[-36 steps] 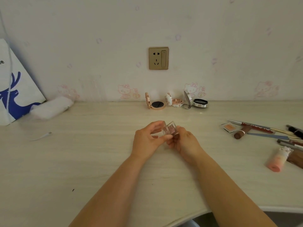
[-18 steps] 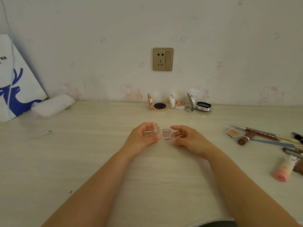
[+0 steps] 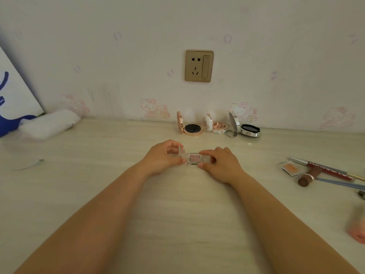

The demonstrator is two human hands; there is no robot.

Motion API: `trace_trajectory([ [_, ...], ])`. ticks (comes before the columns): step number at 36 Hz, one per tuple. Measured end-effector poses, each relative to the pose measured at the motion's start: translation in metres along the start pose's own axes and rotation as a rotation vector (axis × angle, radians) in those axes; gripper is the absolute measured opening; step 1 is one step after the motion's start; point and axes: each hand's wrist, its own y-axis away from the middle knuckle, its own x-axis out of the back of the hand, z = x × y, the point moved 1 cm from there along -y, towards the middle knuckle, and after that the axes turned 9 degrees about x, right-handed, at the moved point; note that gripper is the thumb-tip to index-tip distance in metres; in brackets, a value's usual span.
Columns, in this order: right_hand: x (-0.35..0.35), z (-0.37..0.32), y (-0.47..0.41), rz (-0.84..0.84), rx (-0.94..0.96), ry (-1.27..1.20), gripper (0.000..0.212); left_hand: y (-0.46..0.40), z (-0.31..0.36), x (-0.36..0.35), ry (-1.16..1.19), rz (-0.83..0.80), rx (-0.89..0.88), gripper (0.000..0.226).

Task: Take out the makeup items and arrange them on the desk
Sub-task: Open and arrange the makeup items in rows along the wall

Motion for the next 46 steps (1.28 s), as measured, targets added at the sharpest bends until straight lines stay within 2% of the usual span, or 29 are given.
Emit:
trace_trajectory([
  [6, 0.002, 0.005, -0.015, -0.040, -0.055, 0.009, 0.046, -0.018, -0.001, -0.003, -0.054, 0.053, 0.015, 0.033],
  [13, 0.000, 0.010, -0.033, -0.045, -0.074, 0.036, 0.045, -0.032, -0.004, -0.004, 0.008, 0.079, 0.020, 0.033],
  [19, 0.000, 0.011, -0.041, -0.059, -0.085, 0.059, 0.047, -0.036, -0.004, -0.005, -0.018, 0.121, 0.014, 0.045],
  [25, -0.001, 0.011, -0.044, -0.057, -0.091, 0.102, 0.049, -0.041, -0.007, -0.009, -0.267, 0.174, 0.011, 0.061],
  [30, -0.002, 0.011, -0.043, -0.057, -0.094, 0.113, 0.050, -0.038, -0.005, -0.011, -0.301, 0.199, -0.003, 0.065],
  [35, -0.002, 0.004, -0.031, -0.044, -0.126, 0.129, 0.067, -0.024, -0.001, -0.014, -0.377, 0.227, -0.031, 0.081],
  [37, -0.002, 0.000, -0.020, 0.015, -0.157, 0.062, 0.066, -0.014, 0.000, -0.018, -0.347, 0.284, -0.035, 0.089],
  [39, 0.001, -0.003, -0.005, 0.076, -0.181, -0.028, 0.052, -0.001, 0.003, -0.024, -0.254, 0.397, -0.040, 0.081],
  [42, 0.006, -0.003, 0.022, 0.117, -0.184, -0.123, 0.032, 0.024, 0.012, -0.039, -0.066, 0.553, -0.045, 0.052],
  [44, 0.013, 0.001, 0.044, 0.137, -0.189, -0.161, 0.025, 0.038, 0.022, -0.056, -0.028, 0.534, -0.067, 0.040],
  [46, 0.022, 0.008, 0.064, 0.152, -0.205, -0.137, 0.023, 0.049, 0.035, -0.079, -0.042, 0.437, -0.118, 0.033],
])
